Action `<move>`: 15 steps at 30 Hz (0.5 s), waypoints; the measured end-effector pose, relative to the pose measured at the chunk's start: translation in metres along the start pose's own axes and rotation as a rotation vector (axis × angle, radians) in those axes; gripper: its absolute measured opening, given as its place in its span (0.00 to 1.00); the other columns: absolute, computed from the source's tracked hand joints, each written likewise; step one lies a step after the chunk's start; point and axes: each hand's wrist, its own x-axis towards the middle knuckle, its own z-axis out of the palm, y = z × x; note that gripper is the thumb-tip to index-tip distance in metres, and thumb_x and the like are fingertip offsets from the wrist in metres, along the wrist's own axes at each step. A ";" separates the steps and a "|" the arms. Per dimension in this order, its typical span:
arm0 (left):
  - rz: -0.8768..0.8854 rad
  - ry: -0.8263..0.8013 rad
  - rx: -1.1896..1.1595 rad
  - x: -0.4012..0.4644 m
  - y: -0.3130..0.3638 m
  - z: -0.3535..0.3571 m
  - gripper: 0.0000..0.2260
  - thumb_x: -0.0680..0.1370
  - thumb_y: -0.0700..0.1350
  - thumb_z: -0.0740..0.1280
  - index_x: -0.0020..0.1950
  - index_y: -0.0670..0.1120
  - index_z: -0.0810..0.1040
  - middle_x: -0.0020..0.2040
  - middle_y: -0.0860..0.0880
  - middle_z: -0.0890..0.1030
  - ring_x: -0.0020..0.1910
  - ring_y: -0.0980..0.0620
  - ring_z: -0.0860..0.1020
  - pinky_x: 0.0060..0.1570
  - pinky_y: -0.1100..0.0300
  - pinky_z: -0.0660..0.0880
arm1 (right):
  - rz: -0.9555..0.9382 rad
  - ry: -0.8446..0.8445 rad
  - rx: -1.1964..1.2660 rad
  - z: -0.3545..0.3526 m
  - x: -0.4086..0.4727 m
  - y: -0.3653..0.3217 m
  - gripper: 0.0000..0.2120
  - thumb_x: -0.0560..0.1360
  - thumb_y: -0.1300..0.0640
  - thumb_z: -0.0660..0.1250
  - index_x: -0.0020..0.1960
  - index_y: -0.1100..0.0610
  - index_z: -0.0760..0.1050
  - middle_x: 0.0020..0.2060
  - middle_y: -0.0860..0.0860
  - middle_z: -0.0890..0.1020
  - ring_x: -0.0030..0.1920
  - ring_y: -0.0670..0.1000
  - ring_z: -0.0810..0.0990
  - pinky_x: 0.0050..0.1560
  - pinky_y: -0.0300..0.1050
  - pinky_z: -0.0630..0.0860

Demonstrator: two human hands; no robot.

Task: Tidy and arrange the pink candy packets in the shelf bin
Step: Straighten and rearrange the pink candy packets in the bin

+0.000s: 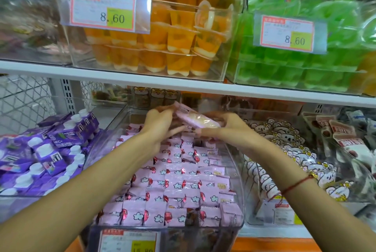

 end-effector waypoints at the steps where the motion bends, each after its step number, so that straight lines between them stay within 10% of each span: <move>1: 0.084 -0.014 0.184 0.002 0.000 -0.003 0.11 0.81 0.42 0.59 0.63 0.45 0.73 0.57 0.43 0.79 0.49 0.49 0.81 0.42 0.59 0.81 | 0.091 -0.009 0.132 -0.002 -0.001 0.001 0.20 0.69 0.56 0.74 0.59 0.60 0.76 0.44 0.50 0.85 0.39 0.44 0.83 0.35 0.32 0.76; 5: 0.326 -0.220 0.643 -0.002 0.010 -0.006 0.17 0.78 0.37 0.59 0.62 0.55 0.74 0.58 0.42 0.79 0.54 0.35 0.78 0.58 0.39 0.73 | 0.294 -0.081 0.544 -0.013 -0.005 0.000 0.16 0.75 0.51 0.66 0.56 0.62 0.76 0.38 0.59 0.85 0.30 0.47 0.82 0.24 0.33 0.75; 10: 0.394 -0.409 0.815 -0.003 0.017 -0.011 0.20 0.73 0.45 0.72 0.64 0.53 0.74 0.58 0.51 0.78 0.49 0.52 0.81 0.49 0.64 0.76 | 0.373 -0.143 0.578 -0.018 -0.008 0.001 0.20 0.76 0.46 0.64 0.55 0.64 0.76 0.33 0.59 0.83 0.24 0.47 0.79 0.21 0.33 0.74; 15: 0.351 -0.467 0.844 0.000 0.015 -0.013 0.08 0.76 0.53 0.67 0.54 0.55 0.76 0.54 0.55 0.79 0.52 0.54 0.78 0.50 0.63 0.75 | 0.354 -0.072 0.521 -0.024 -0.005 0.004 0.36 0.74 0.30 0.48 0.49 0.60 0.77 0.36 0.59 0.84 0.24 0.49 0.79 0.20 0.34 0.72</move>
